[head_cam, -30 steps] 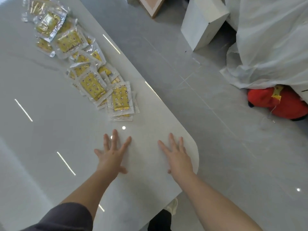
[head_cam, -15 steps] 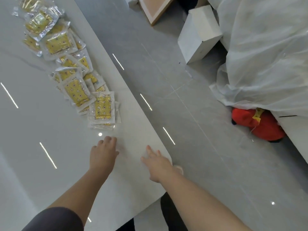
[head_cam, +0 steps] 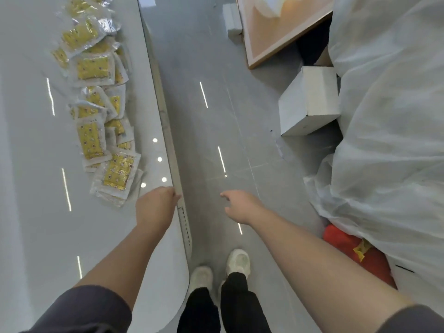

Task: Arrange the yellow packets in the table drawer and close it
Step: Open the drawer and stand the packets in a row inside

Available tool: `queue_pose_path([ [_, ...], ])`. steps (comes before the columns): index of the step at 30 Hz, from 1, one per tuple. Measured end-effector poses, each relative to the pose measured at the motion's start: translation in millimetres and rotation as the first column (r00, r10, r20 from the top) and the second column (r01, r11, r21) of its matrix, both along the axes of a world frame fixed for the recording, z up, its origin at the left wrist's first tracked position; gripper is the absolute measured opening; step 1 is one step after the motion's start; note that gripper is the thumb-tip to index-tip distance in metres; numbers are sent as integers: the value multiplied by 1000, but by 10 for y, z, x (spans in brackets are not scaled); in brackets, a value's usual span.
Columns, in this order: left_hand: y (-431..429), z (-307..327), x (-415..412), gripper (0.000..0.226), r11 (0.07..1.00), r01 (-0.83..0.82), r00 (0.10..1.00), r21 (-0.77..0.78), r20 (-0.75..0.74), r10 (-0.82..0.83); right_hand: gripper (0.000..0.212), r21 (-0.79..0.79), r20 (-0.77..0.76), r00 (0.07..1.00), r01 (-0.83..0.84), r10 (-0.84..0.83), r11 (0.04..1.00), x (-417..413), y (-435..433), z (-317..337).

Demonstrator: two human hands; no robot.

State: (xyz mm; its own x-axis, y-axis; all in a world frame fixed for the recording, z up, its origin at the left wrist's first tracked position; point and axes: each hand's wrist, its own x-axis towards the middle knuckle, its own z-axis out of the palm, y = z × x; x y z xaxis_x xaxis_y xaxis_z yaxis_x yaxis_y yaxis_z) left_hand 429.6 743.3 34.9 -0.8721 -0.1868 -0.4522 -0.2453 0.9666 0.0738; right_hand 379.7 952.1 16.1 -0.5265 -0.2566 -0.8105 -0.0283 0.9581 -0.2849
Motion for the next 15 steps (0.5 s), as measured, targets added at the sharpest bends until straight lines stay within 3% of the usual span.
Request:
queue_pose_path([
  [4, 74, 31, -327, 50, 998, -64, 996, -11, -57, 64, 50, -72, 53, 993, 109, -105, 991, -329, -126, -42],
  [6, 32, -6, -478, 38, 993, -114, 991, 19, -73, 115, 48, -110, 88, 982, 174, -164, 979, -477, -228, -37],
  [9, -105, -30, -762, 17, 998, -58, 990, 1, -131, 58, 41, -169, 127, 969, 233, -213, 958, -782, -368, -41],
  [11, -217, -68, -1032, 32, 997, 24, 994, -69, -107, -32, 37, -200, 143, 950, 302, -277, 932, -1036, -441, -91],
  [15, -480, -172, -1559, 87, 978, 101, 986, -185, 148, -73, 36, -205, 225, 877, 468, -424, 860, -1487, -598, -322],
])
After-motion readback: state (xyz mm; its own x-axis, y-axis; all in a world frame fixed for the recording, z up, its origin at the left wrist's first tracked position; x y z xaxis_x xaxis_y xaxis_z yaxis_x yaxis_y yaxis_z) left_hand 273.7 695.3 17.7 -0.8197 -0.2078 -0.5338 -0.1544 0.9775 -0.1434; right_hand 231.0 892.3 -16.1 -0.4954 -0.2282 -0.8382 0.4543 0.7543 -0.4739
